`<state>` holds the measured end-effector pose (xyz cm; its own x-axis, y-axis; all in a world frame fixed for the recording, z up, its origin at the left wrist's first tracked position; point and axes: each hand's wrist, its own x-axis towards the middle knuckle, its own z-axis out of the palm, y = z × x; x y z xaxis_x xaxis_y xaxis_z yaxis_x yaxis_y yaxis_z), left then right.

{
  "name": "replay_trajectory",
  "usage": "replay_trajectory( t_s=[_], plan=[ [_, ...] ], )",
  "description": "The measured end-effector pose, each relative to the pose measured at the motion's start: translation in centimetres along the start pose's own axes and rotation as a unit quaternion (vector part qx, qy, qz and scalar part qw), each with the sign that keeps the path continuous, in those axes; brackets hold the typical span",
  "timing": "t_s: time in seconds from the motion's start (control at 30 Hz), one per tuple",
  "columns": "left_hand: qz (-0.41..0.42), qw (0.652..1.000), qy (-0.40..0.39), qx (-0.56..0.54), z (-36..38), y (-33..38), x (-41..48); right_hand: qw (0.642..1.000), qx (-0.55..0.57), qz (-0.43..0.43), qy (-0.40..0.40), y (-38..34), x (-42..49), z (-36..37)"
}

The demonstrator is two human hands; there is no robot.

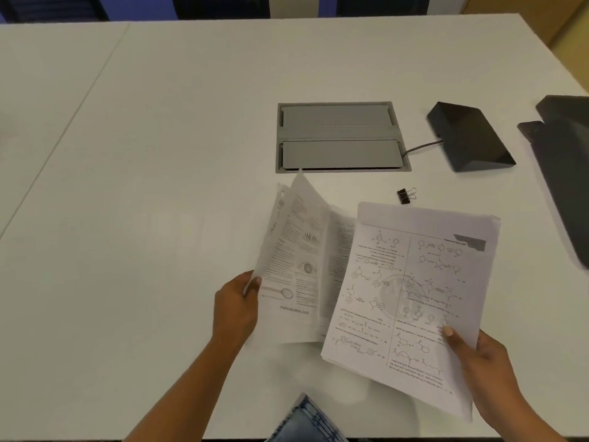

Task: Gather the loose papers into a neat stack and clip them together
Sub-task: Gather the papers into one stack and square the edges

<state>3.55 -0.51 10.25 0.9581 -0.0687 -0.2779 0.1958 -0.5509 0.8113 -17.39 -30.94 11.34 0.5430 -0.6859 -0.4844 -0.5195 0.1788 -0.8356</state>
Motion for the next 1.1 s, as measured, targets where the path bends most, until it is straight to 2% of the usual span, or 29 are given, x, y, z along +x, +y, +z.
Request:
replay_trajectory(
  t_s=[0.23, 0.43, 0.6, 0.9, 1.1],
  plan=[
    [-0.039, 0.993, 0.095, -0.056, -4.6, -0.6, -0.9, 1.0, -0.003, 0.001, -0.025, 0.1, 0.0, 1.3],
    [-0.04, 0.986, 0.115, -0.113, -9.0, 0.7, -2.2, 0.999, -0.01, 0.003, -0.042, -0.2, 0.2, 1.8],
    [-0.041, 0.98, 0.07, -0.181, -9.7, 2.6, -3.7, 0.998, -0.01, 0.003, -0.056, -0.8, 0.2, 2.6],
    [-0.013, 0.968, -0.087, -0.233, -5.3, 5.7, -7.0, 0.994, 0.01, 0.006, -0.111, -3.3, 0.2, 5.9],
    [-0.008, 0.975, -0.092, -0.202, -2.6, 5.9, -7.1, 0.98, 0.053, 0.01, -0.189, -5.4, -0.7, 7.6]
  ],
)
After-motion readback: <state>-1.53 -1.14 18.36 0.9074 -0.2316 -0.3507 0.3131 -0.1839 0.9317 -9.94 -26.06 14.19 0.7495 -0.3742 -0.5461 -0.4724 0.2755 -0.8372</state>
